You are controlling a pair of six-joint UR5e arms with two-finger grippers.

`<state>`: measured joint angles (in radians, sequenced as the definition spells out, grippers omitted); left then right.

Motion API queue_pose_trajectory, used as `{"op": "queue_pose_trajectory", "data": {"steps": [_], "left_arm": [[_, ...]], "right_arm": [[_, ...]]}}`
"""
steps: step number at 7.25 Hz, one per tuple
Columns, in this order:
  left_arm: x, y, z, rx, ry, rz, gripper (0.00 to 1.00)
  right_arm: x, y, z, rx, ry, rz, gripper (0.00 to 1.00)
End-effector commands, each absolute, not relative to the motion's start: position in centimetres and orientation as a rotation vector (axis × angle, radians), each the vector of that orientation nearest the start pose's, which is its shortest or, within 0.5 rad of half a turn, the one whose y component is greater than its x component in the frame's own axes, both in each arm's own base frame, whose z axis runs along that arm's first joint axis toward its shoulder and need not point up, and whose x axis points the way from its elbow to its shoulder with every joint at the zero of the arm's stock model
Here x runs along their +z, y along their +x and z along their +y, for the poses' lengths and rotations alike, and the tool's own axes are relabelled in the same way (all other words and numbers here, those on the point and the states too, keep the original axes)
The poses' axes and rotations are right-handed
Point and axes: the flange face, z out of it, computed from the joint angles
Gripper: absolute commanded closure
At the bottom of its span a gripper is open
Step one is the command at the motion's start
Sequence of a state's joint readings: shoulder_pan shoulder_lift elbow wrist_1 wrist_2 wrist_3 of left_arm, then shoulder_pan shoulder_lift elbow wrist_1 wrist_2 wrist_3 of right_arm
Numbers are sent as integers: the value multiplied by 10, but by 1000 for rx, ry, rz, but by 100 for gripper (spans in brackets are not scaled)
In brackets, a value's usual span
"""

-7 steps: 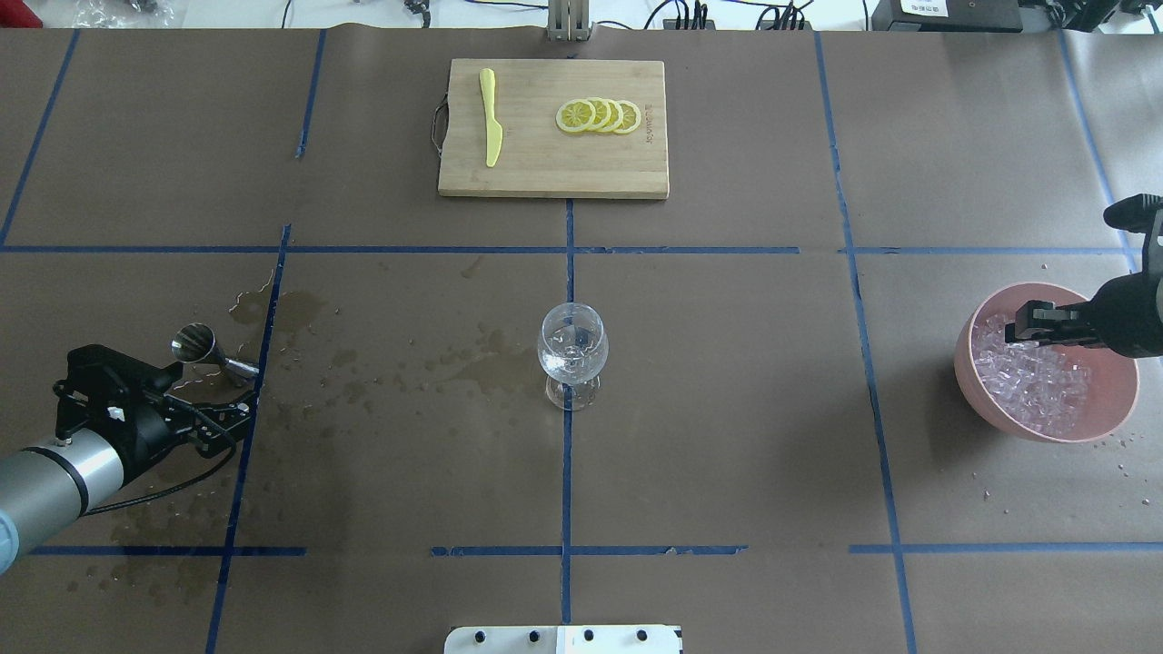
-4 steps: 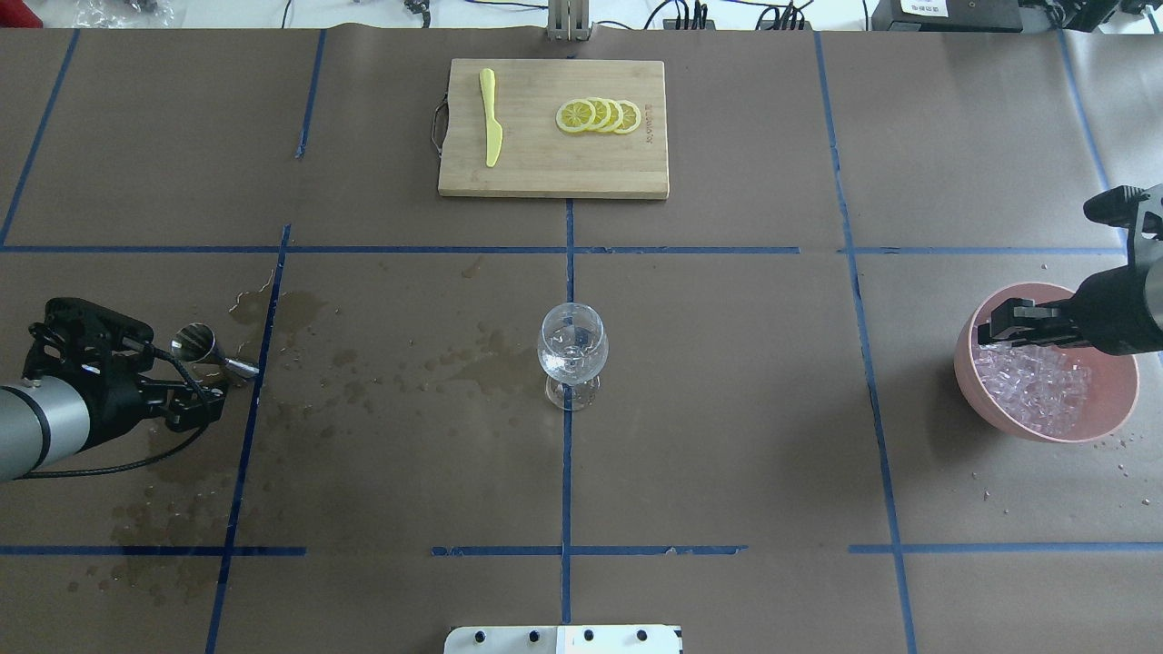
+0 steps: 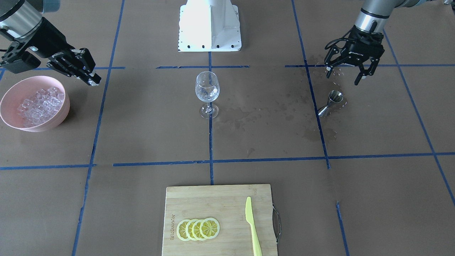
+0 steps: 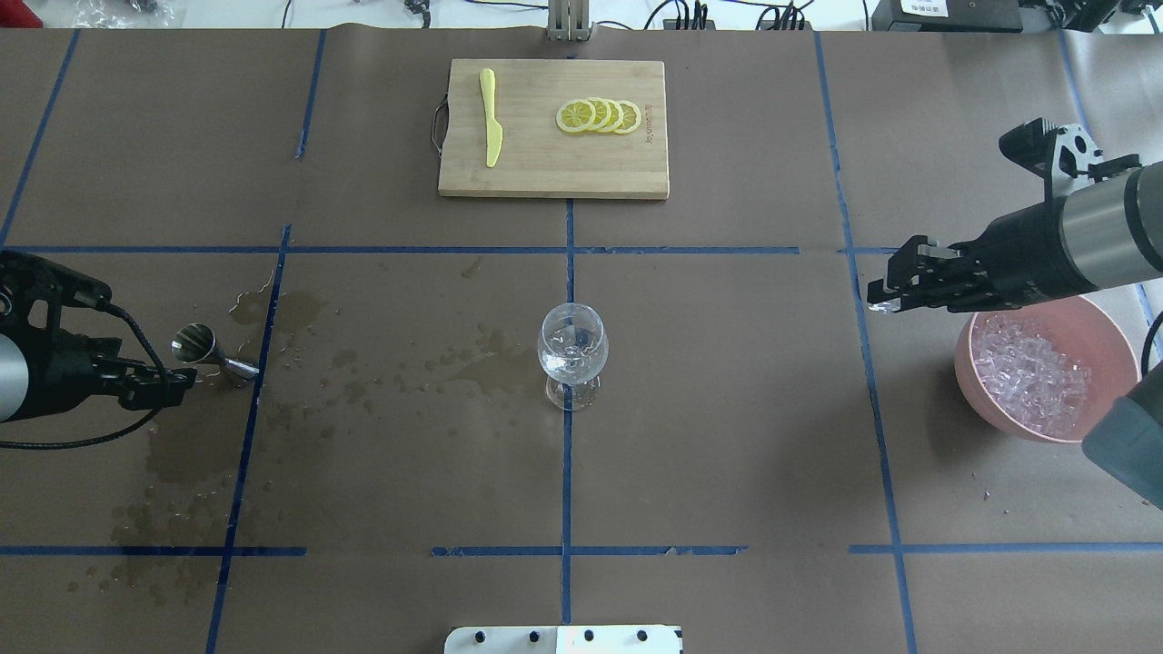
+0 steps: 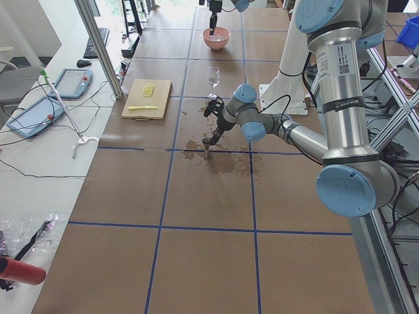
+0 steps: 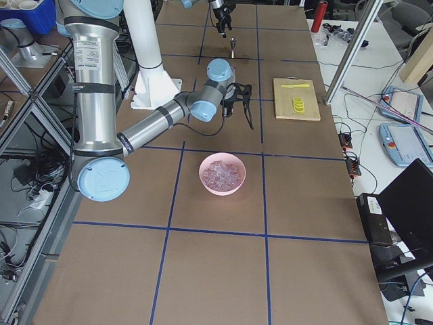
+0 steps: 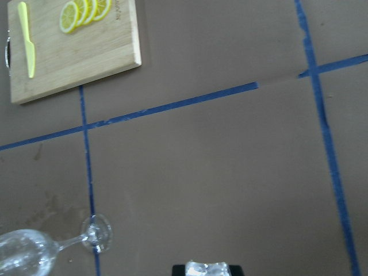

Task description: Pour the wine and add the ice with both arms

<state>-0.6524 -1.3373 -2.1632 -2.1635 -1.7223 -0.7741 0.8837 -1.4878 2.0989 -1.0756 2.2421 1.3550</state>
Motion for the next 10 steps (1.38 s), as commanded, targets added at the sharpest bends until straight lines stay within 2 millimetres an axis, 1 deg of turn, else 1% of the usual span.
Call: {"op": "queue_pose_trajectory", "data": {"steps": [1, 2, 3, 4, 5, 6, 7, 9, 10], "left_arm": [[415, 206, -367, 291, 523, 757, 0], [416, 186, -380, 316, 527, 722, 0], [417, 170, -389, 335, 517, 700, 0], [415, 158, -399, 346, 531, 678, 0], [413, 157, -400, 345, 535, 676, 0], [413, 156, -400, 346, 537, 677, 0], [413, 156, -401, 344, 536, 676, 0], [414, 156, -400, 344, 534, 675, 0], [413, 156, -401, 344, 536, 676, 0]], "right_arm": [[229, -302, -422, 198, -16, -1327, 100], [195, -342, -422, 206, -61, -1361, 100], [182, -371, -411, 203, -49, -1368, 100], [174, -392, -398, 192, -45, -1363, 100], [153, -419, -382, 184, -49, -1339, 100], [139, -450, -361, 194, 1, -1313, 100], [135, -464, -356, 203, 19, -1291, 100], [136, -465, -357, 207, 17, -1283, 100], [134, -462, -359, 209, 23, -1287, 100]]}}
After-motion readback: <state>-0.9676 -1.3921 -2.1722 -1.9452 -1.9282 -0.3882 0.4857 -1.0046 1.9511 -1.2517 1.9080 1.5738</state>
